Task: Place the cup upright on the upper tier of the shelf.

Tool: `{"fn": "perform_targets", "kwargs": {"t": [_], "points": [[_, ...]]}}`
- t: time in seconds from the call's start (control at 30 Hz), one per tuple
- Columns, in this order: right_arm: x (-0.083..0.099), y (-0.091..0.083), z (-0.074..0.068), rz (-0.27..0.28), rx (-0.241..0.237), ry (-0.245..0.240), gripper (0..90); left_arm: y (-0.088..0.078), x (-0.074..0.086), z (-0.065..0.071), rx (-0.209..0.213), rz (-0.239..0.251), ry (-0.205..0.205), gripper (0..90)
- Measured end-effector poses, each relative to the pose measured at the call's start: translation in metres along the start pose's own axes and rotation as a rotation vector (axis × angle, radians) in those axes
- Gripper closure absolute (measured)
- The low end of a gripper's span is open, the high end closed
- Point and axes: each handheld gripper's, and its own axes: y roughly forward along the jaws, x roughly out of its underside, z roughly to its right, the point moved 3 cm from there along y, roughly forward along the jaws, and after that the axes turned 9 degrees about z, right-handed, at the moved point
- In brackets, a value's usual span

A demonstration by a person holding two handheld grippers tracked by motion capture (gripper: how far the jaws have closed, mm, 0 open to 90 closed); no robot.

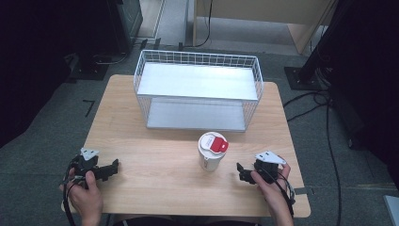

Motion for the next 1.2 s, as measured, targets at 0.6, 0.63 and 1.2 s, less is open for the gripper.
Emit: {"fn": "perform_targets", "kwargs": {"t": [0.6, 0.63, 1.2], "points": [[-0.01, 0.014, -0.041, 0.036, -0.104, -0.034, 3.8, 0.0, 0.0, 0.0, 0.0, 0.0, 0.0, 0.0], [-0.01, 0.015, -0.045, 0.042, -0.118, -0.038, 3.9, 0.0, 0.0, 0.0, 0.0, 0.0, 0.0, 0.0], [-0.014, 0.01, -0.059, 0.081, -0.209, -0.033, 5.8, 0.0, 0.0, 0.0, 0.0, 0.0, 0.0, 0.0]]}}
